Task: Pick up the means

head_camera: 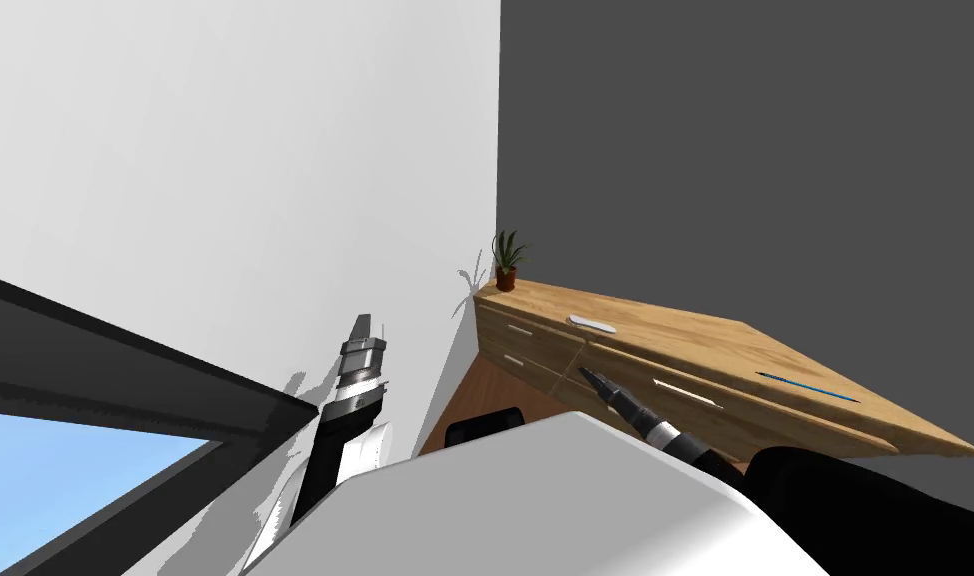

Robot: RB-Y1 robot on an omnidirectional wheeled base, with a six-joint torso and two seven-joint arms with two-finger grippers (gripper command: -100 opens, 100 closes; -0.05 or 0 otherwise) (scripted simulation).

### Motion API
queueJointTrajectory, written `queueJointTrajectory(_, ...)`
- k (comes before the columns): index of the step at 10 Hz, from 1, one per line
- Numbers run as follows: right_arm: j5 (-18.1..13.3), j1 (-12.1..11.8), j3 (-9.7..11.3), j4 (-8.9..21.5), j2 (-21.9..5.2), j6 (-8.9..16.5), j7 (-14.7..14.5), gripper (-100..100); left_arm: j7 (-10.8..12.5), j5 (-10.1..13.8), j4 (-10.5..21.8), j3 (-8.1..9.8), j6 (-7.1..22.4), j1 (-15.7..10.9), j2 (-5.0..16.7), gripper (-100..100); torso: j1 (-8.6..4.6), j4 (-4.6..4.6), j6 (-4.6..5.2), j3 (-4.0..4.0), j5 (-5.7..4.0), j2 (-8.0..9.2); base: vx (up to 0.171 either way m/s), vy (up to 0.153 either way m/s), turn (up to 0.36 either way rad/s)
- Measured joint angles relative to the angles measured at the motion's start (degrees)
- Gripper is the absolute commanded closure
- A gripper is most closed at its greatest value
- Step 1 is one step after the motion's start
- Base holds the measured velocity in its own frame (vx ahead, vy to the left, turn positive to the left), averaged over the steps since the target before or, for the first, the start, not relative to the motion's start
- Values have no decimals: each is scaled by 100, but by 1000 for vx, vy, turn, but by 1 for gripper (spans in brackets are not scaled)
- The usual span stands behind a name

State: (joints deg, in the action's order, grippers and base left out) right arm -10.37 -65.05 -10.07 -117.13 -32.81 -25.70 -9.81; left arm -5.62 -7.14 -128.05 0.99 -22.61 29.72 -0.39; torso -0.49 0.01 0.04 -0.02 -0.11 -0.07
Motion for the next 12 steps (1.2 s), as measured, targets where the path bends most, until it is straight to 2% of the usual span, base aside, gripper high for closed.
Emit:
queueJointTrajectory(1,-77,-136,-79,192,-152,-46,51,-100,0,0,0,0,0,0,0,0,-6,0,0,0,-1,0,-29,-35,438)
queueJointTrajectory(8,-651,-1195,-261,771,-601,-135,185,-100,0,0,0,1,0,1,1,0,-7,-1,4,-3,-2,-6,-30,-40,402)
queueJointTrajectory(9,-747,-1315,-309,952,-721,-172,229,-100,0,0,0,1,0,1,1,0,-10,-2,2,-5,-2,-9,-25,-38,348)
queueJointTrajectory(12,-938,-1757,-355,1004,-810,-154,272,-100,0,0,0,1,0,1,1,0,1,-3,2,-9,0,-15,-18,-23,249)
